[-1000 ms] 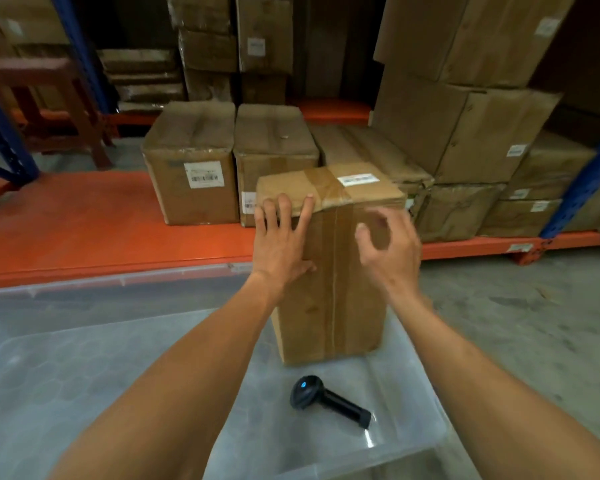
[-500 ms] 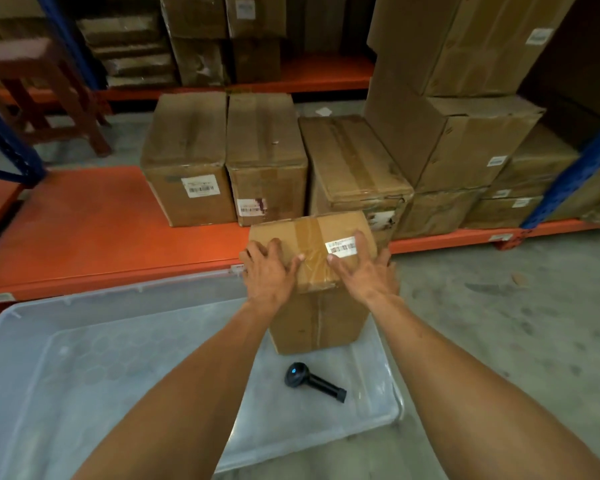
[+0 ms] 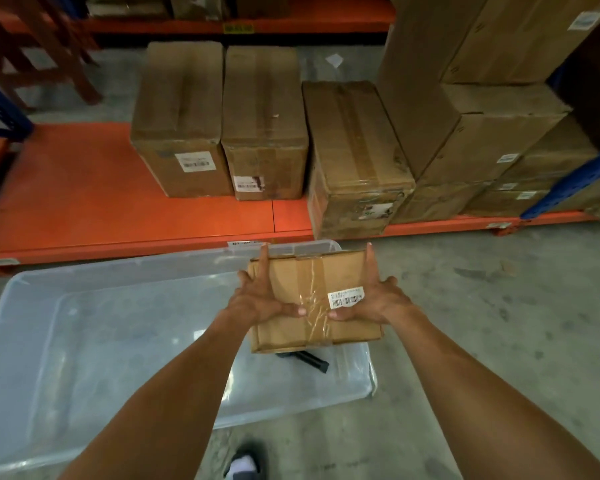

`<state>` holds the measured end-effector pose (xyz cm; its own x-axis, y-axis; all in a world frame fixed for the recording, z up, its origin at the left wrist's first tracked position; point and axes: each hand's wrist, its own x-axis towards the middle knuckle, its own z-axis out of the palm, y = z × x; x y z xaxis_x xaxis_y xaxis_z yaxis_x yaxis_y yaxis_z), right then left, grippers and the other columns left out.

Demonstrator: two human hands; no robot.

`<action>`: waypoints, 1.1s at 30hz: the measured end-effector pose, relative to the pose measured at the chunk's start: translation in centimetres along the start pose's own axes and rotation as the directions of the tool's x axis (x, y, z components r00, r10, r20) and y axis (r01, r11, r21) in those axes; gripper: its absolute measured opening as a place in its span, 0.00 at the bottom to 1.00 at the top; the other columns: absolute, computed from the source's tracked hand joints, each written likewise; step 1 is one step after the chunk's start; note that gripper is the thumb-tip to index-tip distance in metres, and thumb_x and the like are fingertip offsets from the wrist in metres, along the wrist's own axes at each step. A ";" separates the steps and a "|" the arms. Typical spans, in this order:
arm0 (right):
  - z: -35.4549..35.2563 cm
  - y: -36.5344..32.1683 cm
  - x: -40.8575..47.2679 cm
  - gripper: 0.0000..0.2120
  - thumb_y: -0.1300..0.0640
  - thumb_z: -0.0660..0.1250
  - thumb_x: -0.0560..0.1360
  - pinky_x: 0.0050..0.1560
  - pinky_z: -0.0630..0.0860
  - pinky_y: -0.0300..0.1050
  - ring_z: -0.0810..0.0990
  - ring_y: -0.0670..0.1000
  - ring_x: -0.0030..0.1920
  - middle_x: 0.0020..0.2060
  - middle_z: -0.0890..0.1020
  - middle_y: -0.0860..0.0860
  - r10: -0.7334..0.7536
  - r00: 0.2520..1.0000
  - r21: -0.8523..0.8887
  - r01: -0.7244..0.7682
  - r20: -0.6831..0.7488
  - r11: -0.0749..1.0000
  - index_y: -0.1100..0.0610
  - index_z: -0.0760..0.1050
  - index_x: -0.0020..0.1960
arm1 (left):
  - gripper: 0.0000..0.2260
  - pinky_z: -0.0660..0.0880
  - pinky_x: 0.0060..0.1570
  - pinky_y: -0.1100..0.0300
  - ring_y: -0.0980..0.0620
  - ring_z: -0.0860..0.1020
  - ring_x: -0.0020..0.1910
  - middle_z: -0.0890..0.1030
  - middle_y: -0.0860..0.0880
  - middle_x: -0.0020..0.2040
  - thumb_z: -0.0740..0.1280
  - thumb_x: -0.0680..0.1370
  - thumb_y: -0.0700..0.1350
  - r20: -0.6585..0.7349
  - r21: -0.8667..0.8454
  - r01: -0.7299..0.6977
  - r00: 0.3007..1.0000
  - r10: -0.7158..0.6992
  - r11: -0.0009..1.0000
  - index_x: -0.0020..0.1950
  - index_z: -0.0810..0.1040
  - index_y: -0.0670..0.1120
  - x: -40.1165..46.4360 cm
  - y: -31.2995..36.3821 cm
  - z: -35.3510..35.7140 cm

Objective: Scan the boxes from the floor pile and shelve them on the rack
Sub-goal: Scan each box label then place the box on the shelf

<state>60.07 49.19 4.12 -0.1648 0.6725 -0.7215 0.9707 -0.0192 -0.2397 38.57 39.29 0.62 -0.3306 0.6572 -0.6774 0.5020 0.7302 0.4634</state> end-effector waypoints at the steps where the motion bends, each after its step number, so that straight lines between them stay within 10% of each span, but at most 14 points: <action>1: 0.0 0.1 0.1 0.79 0.32 0.84 0.53 0.71 0.70 0.61 0.66 0.65 0.76 0.78 0.55 0.67 0.002 1.000 -0.004 -0.002 0.001 1.000 0.32 0.19 0.73 | 0.69 0.68 0.68 0.37 0.32 0.65 0.73 0.52 0.39 0.76 0.82 0.51 0.66 0.007 0.023 0.011 1.000 -0.011 1.000 0.73 0.31 0.69 0.0 0.2 -0.1; 9: -1.0 -1.3 2.6 0.34 0.23 0.57 0.74 0.63 0.74 0.60 0.77 0.61 0.55 0.61 0.72 0.59 0.026 0.992 0.298 0.012 -0.124 0.954 0.39 0.51 0.70 | 0.26 0.70 0.63 0.43 0.38 0.72 0.62 0.69 0.42 0.63 0.56 0.76 0.71 -0.142 -0.291 -0.001 0.989 -0.043 0.957 0.67 0.63 0.58 0.8 1.2 -0.6; 16: 0.0 -2.7 4.6 0.23 0.33 0.65 0.73 0.54 0.73 0.53 0.75 0.58 0.48 0.54 0.78 0.56 0.288 0.921 0.552 -0.100 -0.264 0.828 0.47 0.65 0.57 | 0.15 0.73 0.62 0.48 0.41 0.74 0.57 0.75 0.43 0.58 0.64 0.78 0.59 -0.224 -0.477 0.218 0.907 -0.357 0.852 0.58 0.74 0.51 3.9 2.5 -0.2; 20: 0.1 -1.1 4.9 0.22 0.37 0.70 0.69 0.61 0.75 0.54 0.78 0.58 0.58 0.54 0.80 0.51 0.298 0.934 0.595 -0.128 -0.197 0.794 0.43 0.71 0.58 | 0.30 0.76 0.60 0.49 0.44 0.78 0.57 0.79 0.46 0.60 0.74 0.66 0.57 -0.068 -0.675 0.302 0.883 -0.465 0.673 0.66 0.73 0.53 3.8 1.8 -0.2; 23: -0.5 0.6 5.3 0.33 0.38 0.73 0.67 0.66 0.74 0.49 0.77 0.53 0.66 0.65 0.79 0.46 0.204 0.978 0.567 -0.144 -0.043 0.811 0.39 0.73 0.71 | 0.19 0.80 0.50 0.49 0.43 0.81 0.50 0.83 0.43 0.54 0.77 0.66 0.52 0.153 -0.684 0.410 0.889 -0.431 0.603 0.56 0.82 0.50 3.7 1.0 -0.3; 27: -1.1 1.6 5.7 0.28 0.42 0.76 0.65 0.55 0.79 0.47 0.81 0.48 0.57 0.60 0.82 0.43 0.065 0.984 0.594 -0.151 0.163 0.790 0.38 0.80 0.65 | 0.35 0.70 0.57 0.27 0.36 0.78 0.60 0.81 0.43 0.60 0.82 0.55 0.60 0.473 -0.536 0.569 0.815 -0.336 0.624 0.61 0.80 0.59 4.7 -0.9 0.0; 33: -0.2 1.9 5.4 0.26 0.40 0.77 0.62 0.65 0.76 0.51 0.79 0.50 0.60 0.61 0.82 0.44 0.051 0.998 0.588 -0.056 0.026 0.807 0.42 0.82 0.59 | 0.20 0.81 0.54 0.48 0.46 0.85 0.50 0.86 0.47 0.51 0.78 0.68 0.51 0.338 -0.610 0.393 0.915 -0.222 0.688 0.59 0.82 0.51 2.7 0.8 -0.6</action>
<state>61.10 52.95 -0.06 -0.1199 0.6513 -0.7493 0.6895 -0.4884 -0.5348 37.59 41.75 -0.55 -0.1441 0.3755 -0.9155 -0.2719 0.8746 0.4015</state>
